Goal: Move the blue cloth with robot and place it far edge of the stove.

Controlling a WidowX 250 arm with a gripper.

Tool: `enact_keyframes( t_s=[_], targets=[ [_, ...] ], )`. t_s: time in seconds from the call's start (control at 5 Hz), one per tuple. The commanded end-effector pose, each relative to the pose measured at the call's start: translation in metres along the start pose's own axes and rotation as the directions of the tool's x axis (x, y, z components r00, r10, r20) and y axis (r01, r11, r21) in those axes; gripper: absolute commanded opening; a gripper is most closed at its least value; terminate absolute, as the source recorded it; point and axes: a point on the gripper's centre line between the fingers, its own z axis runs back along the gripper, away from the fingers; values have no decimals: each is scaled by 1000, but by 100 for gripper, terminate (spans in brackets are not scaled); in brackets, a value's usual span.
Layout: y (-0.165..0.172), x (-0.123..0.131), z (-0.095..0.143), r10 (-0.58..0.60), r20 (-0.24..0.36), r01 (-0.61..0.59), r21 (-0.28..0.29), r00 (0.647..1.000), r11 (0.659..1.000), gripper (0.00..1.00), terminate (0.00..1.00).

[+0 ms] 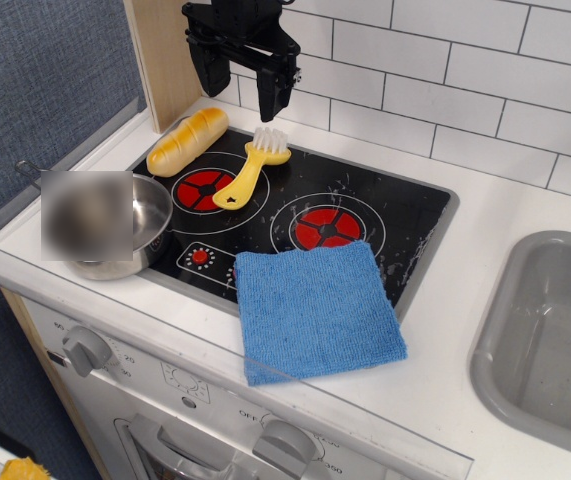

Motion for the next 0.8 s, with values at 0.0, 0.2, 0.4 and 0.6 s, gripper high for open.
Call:
enact_keyframes(
  t_s=[0.0,0.2,0.4,0.6],
  targets=[
    [0,0,0,0,0,0,0,1000,1000,100,0],
    [-36,-3,27,-49,58,49,-5,997,999,100,0],
    [-82,-14,43,-142,101,144,-9,985,990,100,0],
    [-124,-34,44,-200,104,207,-53,974,977,100,0]
  ],
)
